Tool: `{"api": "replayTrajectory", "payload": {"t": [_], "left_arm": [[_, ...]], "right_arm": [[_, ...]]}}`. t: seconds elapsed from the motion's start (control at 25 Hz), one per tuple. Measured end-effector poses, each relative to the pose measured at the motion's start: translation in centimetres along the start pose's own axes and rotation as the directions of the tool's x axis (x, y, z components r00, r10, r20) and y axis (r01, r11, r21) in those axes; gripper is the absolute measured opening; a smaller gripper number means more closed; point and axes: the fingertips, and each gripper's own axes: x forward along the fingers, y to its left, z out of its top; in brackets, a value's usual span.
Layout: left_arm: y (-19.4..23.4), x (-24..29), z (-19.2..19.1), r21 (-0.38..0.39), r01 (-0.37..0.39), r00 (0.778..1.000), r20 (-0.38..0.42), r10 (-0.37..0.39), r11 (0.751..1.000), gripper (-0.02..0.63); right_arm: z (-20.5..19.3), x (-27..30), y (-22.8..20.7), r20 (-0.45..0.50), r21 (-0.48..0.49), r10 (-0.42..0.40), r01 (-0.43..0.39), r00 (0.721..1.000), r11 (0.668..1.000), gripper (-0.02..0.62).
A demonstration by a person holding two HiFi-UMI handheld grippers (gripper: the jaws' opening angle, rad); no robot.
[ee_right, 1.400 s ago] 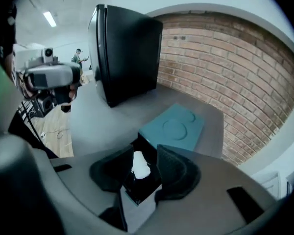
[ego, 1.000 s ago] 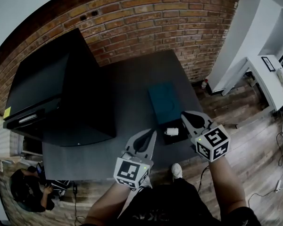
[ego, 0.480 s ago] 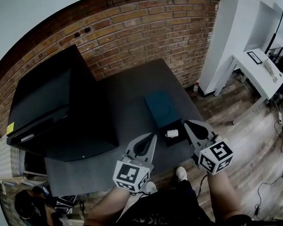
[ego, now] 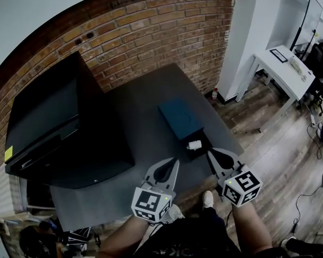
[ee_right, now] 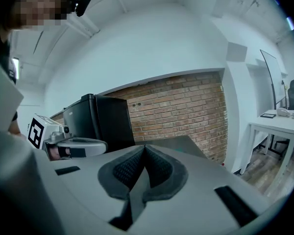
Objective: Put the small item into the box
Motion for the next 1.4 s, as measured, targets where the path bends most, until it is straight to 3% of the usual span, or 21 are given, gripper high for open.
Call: {"api": "replayTrajectory", "payload": {"t": [0.4, 1.4], "left_arm": [[-1.3, -0.7, -1.5, -0.032, 0.001, 1.000, -0.026, -0.002, 0.999, 0.034], [-8.2, 2.8, -2.4, -0.049, -0.119, 0.992, -0.045, 0.117, 0.992, 0.034]], "right_arm": [[-1.8, -0.6, 1.4, -0.032, 0.018, 0.036, -0.036, 0.999, 0.999, 0.018], [-2.9, -6.1, -3.1, -0.052, 0.038, 0.177, -0.176, 0.983, 0.984, 0.018]]}}
